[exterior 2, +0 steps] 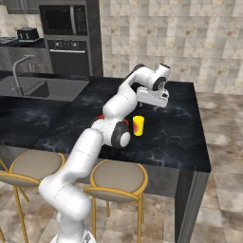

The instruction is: Place the cup inside the bowl on the dining table and move the bowl to any counter.

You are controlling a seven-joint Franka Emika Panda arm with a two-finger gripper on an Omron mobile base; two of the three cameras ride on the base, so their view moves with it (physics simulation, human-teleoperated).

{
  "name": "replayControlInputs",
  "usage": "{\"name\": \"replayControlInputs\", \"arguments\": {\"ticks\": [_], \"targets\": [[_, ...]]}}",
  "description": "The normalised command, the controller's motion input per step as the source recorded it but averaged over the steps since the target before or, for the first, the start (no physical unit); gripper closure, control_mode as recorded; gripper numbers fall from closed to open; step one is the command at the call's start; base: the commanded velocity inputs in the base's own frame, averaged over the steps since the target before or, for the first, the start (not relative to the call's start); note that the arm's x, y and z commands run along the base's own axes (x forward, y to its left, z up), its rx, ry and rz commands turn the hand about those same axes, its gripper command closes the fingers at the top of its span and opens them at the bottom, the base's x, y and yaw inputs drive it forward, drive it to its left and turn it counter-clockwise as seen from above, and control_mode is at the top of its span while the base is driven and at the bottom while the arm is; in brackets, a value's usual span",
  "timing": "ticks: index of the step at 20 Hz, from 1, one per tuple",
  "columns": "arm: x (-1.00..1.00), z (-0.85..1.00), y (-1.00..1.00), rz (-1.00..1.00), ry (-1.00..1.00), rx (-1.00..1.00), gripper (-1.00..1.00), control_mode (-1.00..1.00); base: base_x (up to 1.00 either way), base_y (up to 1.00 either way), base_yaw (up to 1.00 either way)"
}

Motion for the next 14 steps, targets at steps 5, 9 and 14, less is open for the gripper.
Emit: {"name": "replayControlInputs", "arguments": {"ticks": [5,9,14], "targets": [[0.00,-0.31,0.00,0.00,0.00,0.00,-1.00,-1.00,0.00,0.00,0.00],[0.00,-0.27,0.00,0.00,0.00,0.00,-1.00,-1.00,0.00,0.00,0.00],[0.00,-0.29,0.00,0.00,0.00,0.00,-1.00,-1.00,0.00,0.00,0.00]]}}
